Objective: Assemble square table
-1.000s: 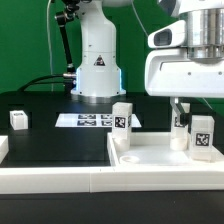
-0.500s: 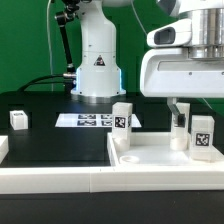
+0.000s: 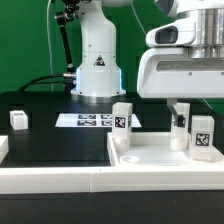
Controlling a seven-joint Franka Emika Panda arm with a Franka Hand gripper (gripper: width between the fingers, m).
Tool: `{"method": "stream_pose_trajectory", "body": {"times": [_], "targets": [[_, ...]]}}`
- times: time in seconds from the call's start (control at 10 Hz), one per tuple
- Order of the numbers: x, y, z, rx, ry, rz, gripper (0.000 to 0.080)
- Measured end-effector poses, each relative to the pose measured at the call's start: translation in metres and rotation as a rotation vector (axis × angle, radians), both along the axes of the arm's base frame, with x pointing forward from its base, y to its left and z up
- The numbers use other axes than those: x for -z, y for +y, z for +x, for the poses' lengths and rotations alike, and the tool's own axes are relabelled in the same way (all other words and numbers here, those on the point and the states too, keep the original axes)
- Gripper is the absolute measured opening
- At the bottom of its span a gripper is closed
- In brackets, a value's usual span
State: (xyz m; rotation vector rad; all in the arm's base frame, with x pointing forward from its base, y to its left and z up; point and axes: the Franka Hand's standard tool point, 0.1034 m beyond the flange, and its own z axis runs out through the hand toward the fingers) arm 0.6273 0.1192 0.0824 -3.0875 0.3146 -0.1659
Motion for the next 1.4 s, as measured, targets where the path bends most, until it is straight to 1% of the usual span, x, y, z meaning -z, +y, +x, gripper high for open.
{"method": "stream_pose_trajectory", "body": {"times": [0.1,0.2,0.5,0.6,0.8,1.2,1.4], "targets": [[0.0000,-0.0001,0.0000,0.000,0.000,0.000,0.0367],[0.0000,-0.0002,0.0001,0.000,0.000,0.000,0.0288],[0.0000,-0.0007,0.0001,0.035,0.001,0.005,0.0289],[0.0003,-0.0016,0.0001,0.116,0.002,0.019,0.0289],[0.0009,-0.0026,0.0006,0.374,-0.001,0.055,0.0289],[0.0017,-0.0026,-0.0008,0.792,0.008,0.089,0.0290],[0.0021,-0.0026,-0.0015,1.008,0.018,0.118,0.0290]]}}
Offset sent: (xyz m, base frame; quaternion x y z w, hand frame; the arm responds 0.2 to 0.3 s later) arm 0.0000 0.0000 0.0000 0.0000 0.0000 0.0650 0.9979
